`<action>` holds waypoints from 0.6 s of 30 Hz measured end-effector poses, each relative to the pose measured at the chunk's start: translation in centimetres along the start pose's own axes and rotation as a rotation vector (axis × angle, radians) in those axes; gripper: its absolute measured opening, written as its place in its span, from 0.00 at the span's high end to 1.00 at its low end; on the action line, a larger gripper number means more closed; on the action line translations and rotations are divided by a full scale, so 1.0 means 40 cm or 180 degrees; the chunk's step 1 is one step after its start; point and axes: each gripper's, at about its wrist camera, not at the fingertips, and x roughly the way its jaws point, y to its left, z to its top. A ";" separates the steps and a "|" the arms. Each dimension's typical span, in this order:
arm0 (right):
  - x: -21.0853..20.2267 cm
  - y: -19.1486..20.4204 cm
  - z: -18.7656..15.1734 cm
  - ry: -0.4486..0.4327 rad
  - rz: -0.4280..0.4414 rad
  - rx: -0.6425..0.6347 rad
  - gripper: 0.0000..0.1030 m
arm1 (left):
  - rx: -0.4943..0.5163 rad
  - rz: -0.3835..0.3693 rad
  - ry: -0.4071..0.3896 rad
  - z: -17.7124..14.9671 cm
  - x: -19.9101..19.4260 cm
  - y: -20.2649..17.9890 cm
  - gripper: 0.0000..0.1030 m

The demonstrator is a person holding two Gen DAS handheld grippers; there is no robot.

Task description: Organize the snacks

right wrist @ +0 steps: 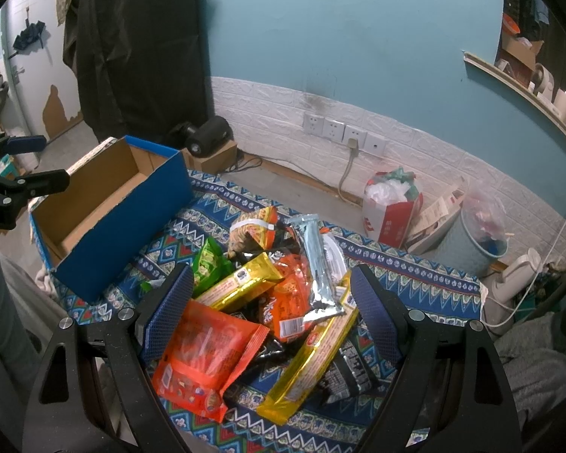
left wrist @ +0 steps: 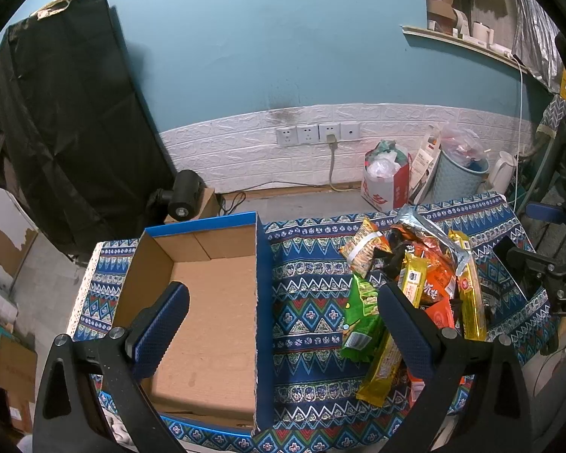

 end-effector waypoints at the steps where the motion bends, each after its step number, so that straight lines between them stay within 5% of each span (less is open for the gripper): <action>1: 0.000 0.001 -0.001 0.0001 -0.0001 0.0000 0.19 | -0.0002 0.0001 -0.0002 0.001 0.001 0.001 0.01; 18: -0.001 -0.001 -0.009 0.0017 -0.0007 0.0008 0.19 | 0.0009 0.0001 -0.0006 -0.003 -0.004 -0.009 0.02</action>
